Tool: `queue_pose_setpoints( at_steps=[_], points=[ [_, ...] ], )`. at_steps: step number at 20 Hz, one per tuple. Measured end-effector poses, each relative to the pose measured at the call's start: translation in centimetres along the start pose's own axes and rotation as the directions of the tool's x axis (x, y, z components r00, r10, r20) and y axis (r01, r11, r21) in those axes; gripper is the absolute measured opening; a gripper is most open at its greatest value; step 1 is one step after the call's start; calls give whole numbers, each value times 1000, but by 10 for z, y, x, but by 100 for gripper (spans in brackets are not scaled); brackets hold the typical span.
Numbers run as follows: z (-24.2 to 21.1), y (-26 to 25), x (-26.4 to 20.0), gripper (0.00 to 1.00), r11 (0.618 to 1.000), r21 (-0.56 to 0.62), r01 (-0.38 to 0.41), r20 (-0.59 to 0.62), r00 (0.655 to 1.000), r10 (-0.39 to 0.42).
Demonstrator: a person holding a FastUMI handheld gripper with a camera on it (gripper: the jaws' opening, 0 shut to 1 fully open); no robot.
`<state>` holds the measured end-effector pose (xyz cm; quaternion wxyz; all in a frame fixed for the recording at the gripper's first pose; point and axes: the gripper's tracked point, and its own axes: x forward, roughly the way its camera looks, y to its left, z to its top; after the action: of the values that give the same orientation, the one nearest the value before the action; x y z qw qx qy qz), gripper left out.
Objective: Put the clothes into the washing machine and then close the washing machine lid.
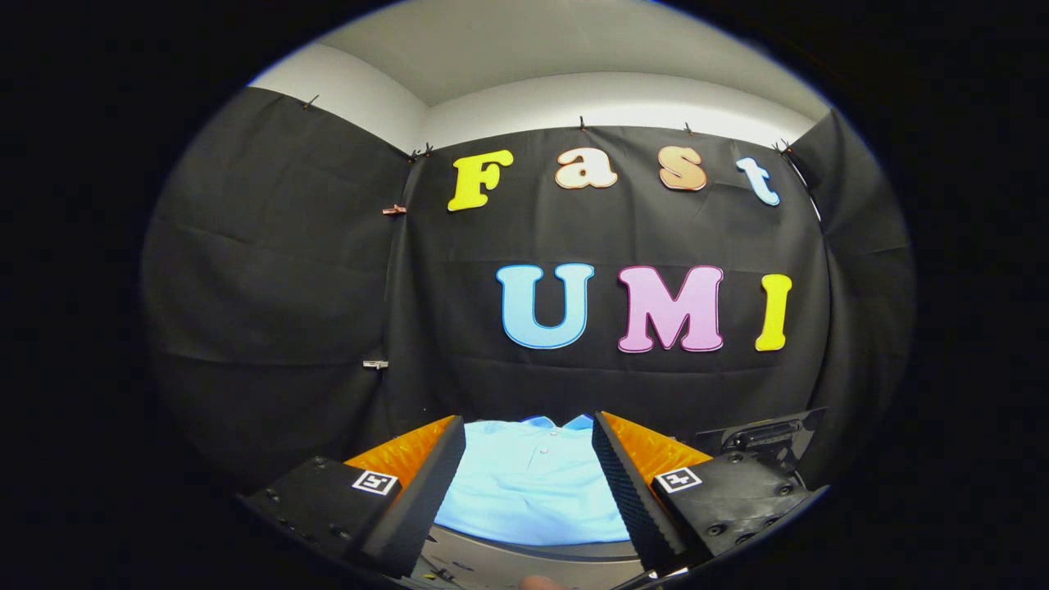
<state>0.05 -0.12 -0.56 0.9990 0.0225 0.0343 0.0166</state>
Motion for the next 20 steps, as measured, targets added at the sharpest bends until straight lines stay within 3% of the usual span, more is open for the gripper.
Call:
queue_pose_setpoints(
  at_steps=[5, 11, 13, 15, 20],
  points=[
    [-27, -9, 20, 98, 998, -40, 46, -41, 998, -47],
    [-42, -8, 57, 98, 998, -56, 25, -108, 994, -31],
    [-41, -18, 77, 98, 997, -50, 62, -134, 989, -68],
    [-50, -24, 101, 98, 994, -61, 89, -191, 976, -99],
    [-93, -41, 148, 98, 988, -97, 123, -397, 905, -152]
  ],
)
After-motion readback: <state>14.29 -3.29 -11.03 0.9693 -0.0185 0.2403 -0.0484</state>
